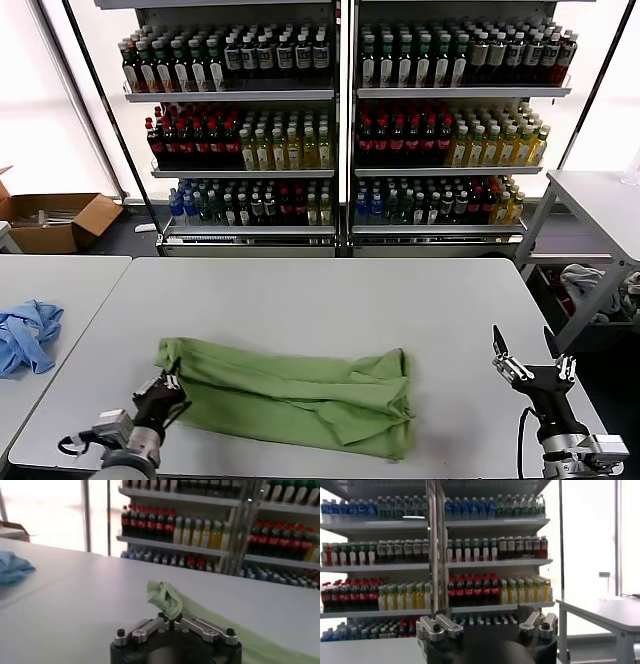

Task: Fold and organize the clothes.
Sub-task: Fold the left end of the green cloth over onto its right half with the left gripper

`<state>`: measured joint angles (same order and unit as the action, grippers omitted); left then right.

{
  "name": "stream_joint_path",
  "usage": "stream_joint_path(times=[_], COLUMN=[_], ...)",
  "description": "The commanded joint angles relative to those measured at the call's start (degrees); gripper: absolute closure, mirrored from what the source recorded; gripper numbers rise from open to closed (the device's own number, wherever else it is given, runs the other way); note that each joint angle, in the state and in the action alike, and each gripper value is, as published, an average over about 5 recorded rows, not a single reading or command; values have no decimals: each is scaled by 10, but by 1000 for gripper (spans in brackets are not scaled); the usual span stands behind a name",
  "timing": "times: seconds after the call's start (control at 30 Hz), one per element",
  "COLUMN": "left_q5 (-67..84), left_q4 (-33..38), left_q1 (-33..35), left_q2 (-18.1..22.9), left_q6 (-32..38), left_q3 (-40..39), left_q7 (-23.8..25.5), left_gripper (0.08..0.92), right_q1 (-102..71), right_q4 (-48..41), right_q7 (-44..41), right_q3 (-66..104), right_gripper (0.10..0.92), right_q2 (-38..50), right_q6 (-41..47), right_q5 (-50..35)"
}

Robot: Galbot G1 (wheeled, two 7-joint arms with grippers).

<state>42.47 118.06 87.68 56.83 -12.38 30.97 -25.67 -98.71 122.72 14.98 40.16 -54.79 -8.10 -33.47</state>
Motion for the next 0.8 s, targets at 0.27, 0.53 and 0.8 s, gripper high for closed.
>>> stream_joint_path(times=[0.27,0.53,0.8], left_q5=[33,-11,-66], left_q4=[14,71,89], left_q1=[32,44,-2], left_q2=[3,17,23], left_q6=[-56,-42,-18], left_q3=[297,204,9], left_q7=[-16,-28,-10], left_gripper=[902,902,902], right_q1=[-4,2,-1], right_q4=[-2,-2,1], right_q7=[3,3,3], right_q3=[31,22,21], right_gripper=[203,203,203], right_q2=[1,-5,-14], right_q6=[-6,-4,-4], right_q5=[-13,-10,-2])
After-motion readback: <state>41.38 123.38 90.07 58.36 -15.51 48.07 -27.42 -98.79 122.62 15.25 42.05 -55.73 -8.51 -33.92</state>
